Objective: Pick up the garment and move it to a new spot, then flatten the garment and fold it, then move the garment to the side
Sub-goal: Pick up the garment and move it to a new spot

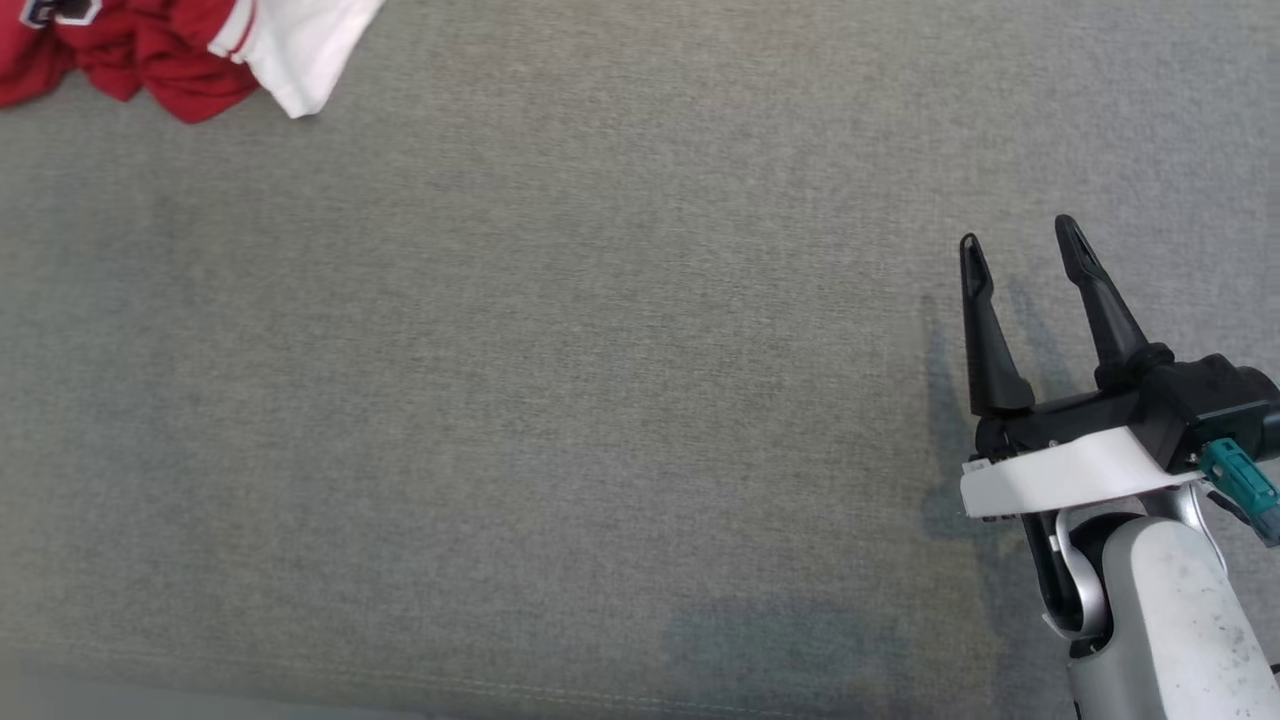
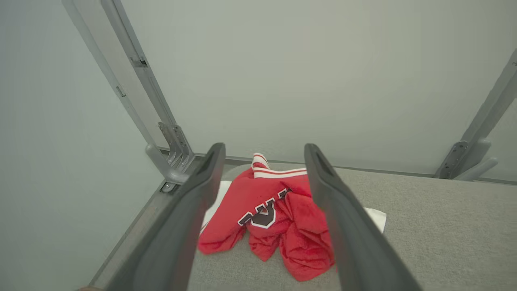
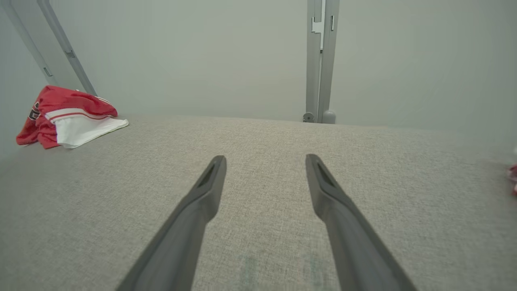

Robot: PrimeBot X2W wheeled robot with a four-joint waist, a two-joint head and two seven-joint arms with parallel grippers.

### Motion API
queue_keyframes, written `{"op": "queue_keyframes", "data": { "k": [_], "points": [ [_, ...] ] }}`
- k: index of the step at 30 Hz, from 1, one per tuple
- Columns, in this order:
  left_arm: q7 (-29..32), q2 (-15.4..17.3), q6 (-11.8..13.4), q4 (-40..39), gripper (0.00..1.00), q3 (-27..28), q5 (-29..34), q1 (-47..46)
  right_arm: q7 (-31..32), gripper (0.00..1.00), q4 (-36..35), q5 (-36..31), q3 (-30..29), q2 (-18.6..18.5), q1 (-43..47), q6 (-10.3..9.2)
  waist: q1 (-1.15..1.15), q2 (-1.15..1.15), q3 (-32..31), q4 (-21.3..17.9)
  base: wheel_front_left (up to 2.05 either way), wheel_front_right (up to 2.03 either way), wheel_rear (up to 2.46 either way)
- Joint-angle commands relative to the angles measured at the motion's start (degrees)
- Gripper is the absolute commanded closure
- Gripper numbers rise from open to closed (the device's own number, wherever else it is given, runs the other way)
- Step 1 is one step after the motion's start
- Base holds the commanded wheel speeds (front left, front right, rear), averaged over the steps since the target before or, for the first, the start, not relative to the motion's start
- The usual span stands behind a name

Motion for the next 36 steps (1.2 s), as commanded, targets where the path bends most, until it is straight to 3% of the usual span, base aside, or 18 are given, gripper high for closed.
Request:
{"op": "queue_keyframes", "data": {
  "k": [1, 7, 19, 20, 21, 22, 23, 36],
  "points": [
    [1.0, 0.9, -0.3, 1.7, 0.00, -0.1, -0.8, -1.6, -0.3, 0.00, -0.7, -0.5, -0.2, -0.1, -0.4, -0.09, -0.01, 0.08, 5.5, -5.9, 0.00, 0.00, 0.00],
    [3.8, 2.6, -0.5, 9.7, 0.00, -2.0, -0.8, -5.2, -0.4, 0.00, -3.3, -1.0, -0.6, -0.1, 0.2, -0.09, -0.01, 0.08, 7.7, -8.3, 0.00, 0.00, 0.00],
    [2.3, 1.7, -0.8, 19.8, 0.00, -4.7, -1.1, -7.9, 0.2, 0.00, -5.4, -1.4, -1.4, -0.1, 1.2, -0.09, -0.01, 0.08, 9.5, -9.2, 0.00, 0.00, 0.00],
    [2.4, 1.8, -0.7, 20.8, 0.05, -4.8, -1.0, -8.0, 0.1, 0.00, -5.5, -1.5, -1.4, -0.1, 1.2, -0.09, -0.01, 0.08, 9.5, -9.1, 0.00, 0.00, 0.00],
    [2.4, 2.0, -0.7, 21.5, 0.55, -5.1, -0.8, -8.1, 0.2, 0.00, -5.5, -1.6, -1.4, -0.1, 1.2, -0.09, -0.01, 0.08, 9.4, -9.1, 0.00, 0.00, 0.00],
    [2.1, 2.3, -0.7, 22.3, 0.71, -5.2, -0.6, -8.4, 0.2, 0.00, -5.4, -1.6, -1.4, -0.1, 1.1, -0.09, -0.01, 0.08, 9.3, -9.0, 0.00, 0.00, 0.00],
    [1.7, 2.5, -0.7, 22.9, 1.00, -5.3, -0.7, -8.7, 0.2, 0.00, -5.4, -1.6, -1.3, -0.1, 1.0, -0.09, -0.01, 0.08, 9.2, -8.9, 0.00, 0.00, 0.00],
    [-4.4, 4.5, -0.8, 24.8, 1.00, -9.1, 0.1, -10.2, -1.9, 0.00, -1.1, 0.5, -0.2, -0.1, 0.4, -0.09, -0.01, 0.08, 1.5, -8.4, 0.00, 0.00, 0.00]
  ]
}}
